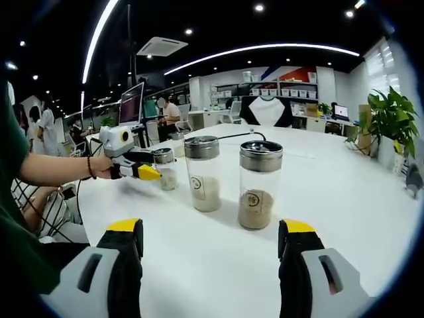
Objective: Rotate the seasoning bottle until the label or dispensing opening points toward the visible target arrow and the bottle remains upright within the marked orientation range
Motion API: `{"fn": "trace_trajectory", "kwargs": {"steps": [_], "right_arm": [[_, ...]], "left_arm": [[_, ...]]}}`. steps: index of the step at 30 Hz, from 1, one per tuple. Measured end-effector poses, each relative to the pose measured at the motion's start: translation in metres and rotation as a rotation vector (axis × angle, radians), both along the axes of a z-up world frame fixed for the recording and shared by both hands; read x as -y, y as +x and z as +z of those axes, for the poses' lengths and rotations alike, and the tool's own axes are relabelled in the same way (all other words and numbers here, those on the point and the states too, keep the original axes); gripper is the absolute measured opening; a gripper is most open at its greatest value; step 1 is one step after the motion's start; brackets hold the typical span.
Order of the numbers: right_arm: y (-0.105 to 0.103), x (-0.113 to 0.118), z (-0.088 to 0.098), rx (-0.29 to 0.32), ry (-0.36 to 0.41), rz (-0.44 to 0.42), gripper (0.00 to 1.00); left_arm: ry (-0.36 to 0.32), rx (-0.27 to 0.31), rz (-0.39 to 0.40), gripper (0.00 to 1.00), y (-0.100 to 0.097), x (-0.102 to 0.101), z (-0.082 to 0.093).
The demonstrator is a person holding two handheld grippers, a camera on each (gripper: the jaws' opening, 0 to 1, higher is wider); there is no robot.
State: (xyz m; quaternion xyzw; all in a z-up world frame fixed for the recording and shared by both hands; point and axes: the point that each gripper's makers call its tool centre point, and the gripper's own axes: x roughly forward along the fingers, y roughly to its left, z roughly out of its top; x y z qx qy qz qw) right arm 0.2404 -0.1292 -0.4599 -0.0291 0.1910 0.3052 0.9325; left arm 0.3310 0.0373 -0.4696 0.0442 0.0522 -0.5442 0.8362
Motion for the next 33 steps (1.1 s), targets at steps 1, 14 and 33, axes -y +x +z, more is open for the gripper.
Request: {"fn": "trace_trajectory", "kwargs": {"steps": [1, 14, 33], "right_arm": [[0.0, 0.0, 0.0, 0.001, 0.0, 0.0, 0.85], [-0.001, 0.003, 0.001, 0.003, -0.001, -0.009, 0.85], [0.001, 0.001, 0.003, 0.008, -0.001, -0.005, 0.85]], "left_arm": [[0.001, 0.003, 0.01, 0.51, -0.001, -0.001, 0.001], [0.003, 0.058, 0.231, 0.54, -0.009, -0.034, 0.023], [0.056, 0.08, 0.5, 0.58, -0.037, -0.066, 0.036]]}}
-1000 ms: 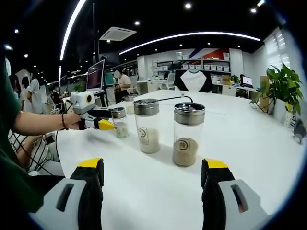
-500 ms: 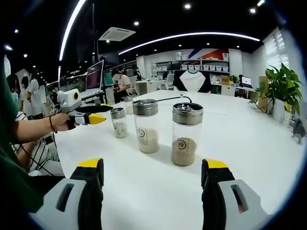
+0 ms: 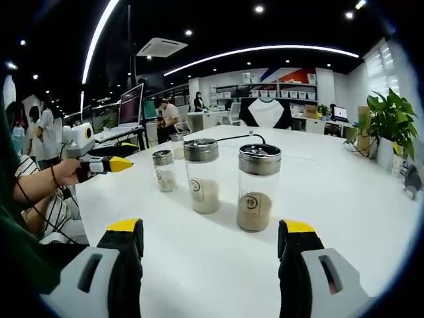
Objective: Rotate the seasoning bottle until the label or dispensing opening points toward the visible target arrow and the bottle remains upright within the marked orientation range
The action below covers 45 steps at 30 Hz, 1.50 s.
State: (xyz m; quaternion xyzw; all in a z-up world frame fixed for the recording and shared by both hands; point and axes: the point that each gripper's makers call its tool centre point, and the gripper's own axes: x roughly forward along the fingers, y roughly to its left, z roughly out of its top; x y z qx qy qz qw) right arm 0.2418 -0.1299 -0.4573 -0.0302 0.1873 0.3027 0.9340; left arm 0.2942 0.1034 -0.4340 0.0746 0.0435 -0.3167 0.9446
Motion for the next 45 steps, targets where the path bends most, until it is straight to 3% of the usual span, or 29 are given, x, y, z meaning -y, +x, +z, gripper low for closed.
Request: {"fn": "trace_trajectory", "kwargs": {"steps": [4, 9, 14, 16, 23, 28, 30, 45], "right_arm": [[0.001, 0.0, 0.0, -0.002, 0.003, -0.003, 0.85], [0.003, 0.003, 0.002, 0.009, 0.01, -0.019, 0.85], [0.002, 0.004, 0.001, 0.006, 0.014, -0.028, 0.85], [0.002, 0.004, 0.0, 0.004, 0.015, -0.029, 0.85], [0.005, -0.003, 0.003, 0.009, 0.022, -0.019, 0.85], [0.006, -0.005, 0.005, 0.014, 0.026, -0.018, 0.85], [0.006, -0.005, 0.005, 0.013, 0.028, -0.018, 0.85], [0.002, 0.001, 0.004, 0.014, 0.018, -0.038, 0.85]], "left_arm": [[-0.045, -0.007, 0.042, 0.58, -0.005, -0.002, 0.005], [-0.035, -0.001, 0.074, 0.57, -0.016, -0.002, 0.014], [-0.113, 0.015, 0.104, 0.57, -0.021, -0.008, 0.027], [-0.087, 0.021, 0.133, 0.57, -0.022, -0.012, 0.028], [-0.106, 0.034, 0.163, 0.57, -0.02, -0.018, 0.035], [-0.122, 0.033, 0.17, 0.57, -0.017, -0.021, 0.038], [-0.132, 0.008, 0.176, 0.57, -0.012, -0.021, 0.035], [-0.079, 0.011, 0.197, 0.56, 0.026, -0.028, 0.037]]}}
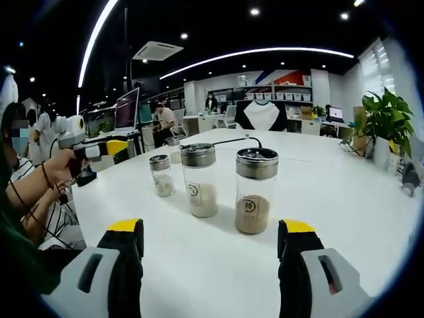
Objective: Rotate the seasoning bottle until the label or dispensing opening points toward the visible target arrow and the bottle remains upright within the marked orientation range
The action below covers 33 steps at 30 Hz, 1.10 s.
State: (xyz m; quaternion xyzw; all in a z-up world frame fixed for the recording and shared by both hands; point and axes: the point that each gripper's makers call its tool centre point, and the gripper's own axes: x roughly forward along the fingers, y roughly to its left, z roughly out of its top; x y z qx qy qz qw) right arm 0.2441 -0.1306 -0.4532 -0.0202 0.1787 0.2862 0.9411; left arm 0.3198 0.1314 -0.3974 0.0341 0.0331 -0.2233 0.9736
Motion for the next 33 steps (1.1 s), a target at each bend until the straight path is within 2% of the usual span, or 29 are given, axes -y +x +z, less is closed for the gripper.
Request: {"fn": "trace_trajectory", "kwargs": {"steps": [3, 6, 10, 16, 23, 26, 27, 33], "right_arm": [[-0.002, 0.0, 0.001, -0.001, -0.01, 0.0, 0.85], [-0.002, 0.001, 0.001, 0.003, -0.016, -0.004, 0.85], [-0.002, 0.003, 0.002, 0.006, -0.02, -0.01, 0.85], [-0.004, 0.008, 0.001, 0.001, -0.017, -0.023, 0.84], [-0.006, 0.007, 0.0, -0.004, -0.02, -0.02, 0.84], [-0.006, 0.007, 0.001, 0.0, -0.02, -0.022, 0.84], [-0.006, 0.008, 0.001, -0.002, -0.02, -0.023, 0.84], [-0.005, 0.013, 0.003, 0.002, -0.024, -0.038, 0.84]], "left_arm": [[0.019, 0.022, 0.019, 0.56, 0.012, -0.006, 0.0], [-0.02, 0.007, 0.041, 0.57, 0.025, -0.014, -0.002], [0.024, 0.011, 0.072, 0.57, 0.042, -0.022, -0.005], [0.04, -0.02, 0.102, 0.57, 0.073, -0.037, -0.021], [0.028, -0.03, 0.129, 0.57, 0.104, -0.042, -0.036], [0.066, -0.03, 0.136, 0.56, 0.119, -0.044, -0.045], [0.079, -0.049, 0.146, 0.55, 0.124, -0.045, -0.052], [0.073, -0.069, 0.168, 0.55, 0.148, -0.047, -0.065]]}}
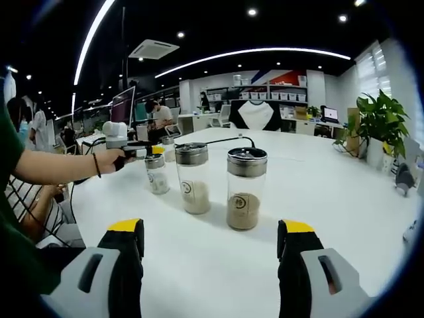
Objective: Rotate the seasoning bottle until the label or dispensing opening points toward the visible target arrow and the bottle remains upright within the marked orientation range
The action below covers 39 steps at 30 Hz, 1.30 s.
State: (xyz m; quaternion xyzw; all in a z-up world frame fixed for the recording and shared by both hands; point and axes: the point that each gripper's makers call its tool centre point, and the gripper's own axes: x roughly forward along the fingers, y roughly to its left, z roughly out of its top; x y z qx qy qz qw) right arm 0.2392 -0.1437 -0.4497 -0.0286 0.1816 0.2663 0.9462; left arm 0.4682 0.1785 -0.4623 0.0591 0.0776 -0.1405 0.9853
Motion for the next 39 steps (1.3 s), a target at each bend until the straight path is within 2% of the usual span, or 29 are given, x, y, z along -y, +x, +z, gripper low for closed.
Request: {"fn": "trace_trajectory", "kwargs": {"steps": [3, 5, 6, 7, 12, 23, 25, 29, 30, 39], "right_arm": [[-0.001, 0.001, 0.0, -0.001, -0.001, -0.003, 0.84], [-0.002, 0.002, 0.0, -0.003, -0.003, -0.005, 0.84], [-0.002, 0.002, -0.001, -0.005, -0.002, -0.006, 0.84], [-0.003, 0.002, -0.001, -0.007, -0.002, -0.007, 0.84], [-0.005, 0.004, -0.005, -0.02, 0.0, -0.012, 0.83], [-0.004, 0.009, -0.005, -0.021, -0.006, -0.026, 0.83], [-0.004, 0.01, -0.005, -0.022, -0.005, -0.027, 0.83], [-0.006, 0.01, -0.004, -0.012, 0.01, -0.024, 0.83], [-0.006, 0.01, -0.004, -0.011, 0.009, -0.025, 0.83], [-0.006, 0.013, -0.006, -0.017, 0.011, -0.035, 0.83]], "left_arm": [[-0.024, -0.026, 0.001, 0.55, 0.01, -0.001, -0.007], [0.001, -0.036, 0.018, 0.54, 0.015, -0.004, -0.012], [0.008, -0.053, 0.024, 0.54, 0.017, -0.006, -0.016], [-0.015, -0.077, 0.032, 0.54, 0.02, -0.008, -0.02], [-0.03, -0.087, 0.043, 0.53, 0.032, -0.011, -0.021], [-0.04, -0.09, 0.032, 0.46, 0.049, -0.005, -0.02], [-0.034, -0.104, 0.025, 0.46, 0.052, -0.003, -0.022], [-0.053, -0.103, 0.009, 0.36, 0.053, 0.001, -0.02], [-0.056, -0.12, 0.015, 0.36, 0.052, -0.001, -0.023], [-0.061, -0.112, 0.019, 0.35, 0.059, -0.002, -0.026]]}}
